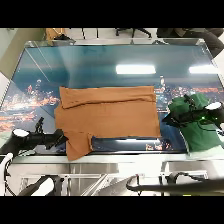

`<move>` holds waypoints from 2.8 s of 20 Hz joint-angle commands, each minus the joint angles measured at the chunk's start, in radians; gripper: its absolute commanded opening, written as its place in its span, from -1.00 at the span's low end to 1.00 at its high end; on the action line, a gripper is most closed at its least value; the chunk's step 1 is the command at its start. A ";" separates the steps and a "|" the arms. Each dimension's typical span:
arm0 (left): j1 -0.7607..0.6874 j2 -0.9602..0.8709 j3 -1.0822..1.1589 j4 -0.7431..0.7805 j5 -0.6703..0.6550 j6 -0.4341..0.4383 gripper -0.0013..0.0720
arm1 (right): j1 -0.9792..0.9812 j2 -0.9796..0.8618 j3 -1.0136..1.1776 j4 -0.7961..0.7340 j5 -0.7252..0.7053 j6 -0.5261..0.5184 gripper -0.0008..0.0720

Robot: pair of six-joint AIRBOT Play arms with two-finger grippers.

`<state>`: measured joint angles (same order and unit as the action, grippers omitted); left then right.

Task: Fold the shirts.

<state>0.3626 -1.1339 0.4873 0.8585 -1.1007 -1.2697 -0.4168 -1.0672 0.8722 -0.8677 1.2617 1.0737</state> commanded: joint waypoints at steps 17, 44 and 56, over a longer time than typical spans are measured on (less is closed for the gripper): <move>0.002 0.497 0.124 0.192 -0.416 -0.161 -0.92 | 0.150 0.153 -0.129 -0.293 0.082 0.291 -0.92; -0.121 -0.373 0.681 0.065 -0.202 0.012 0.93 | 0.115 -0.230 0.280 0.227 -0.259 -0.235 0.56; -0.128 -0.233 0.693 0.055 -0.250 -0.014 -0.11 | 0.212 -0.375 0.295 0.217 -0.148 -0.206 -0.51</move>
<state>0.2390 -1.4017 1.1790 0.9157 -1.3460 -1.2819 -0.2390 -1.4246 1.1652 -0.6441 1.0790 0.8654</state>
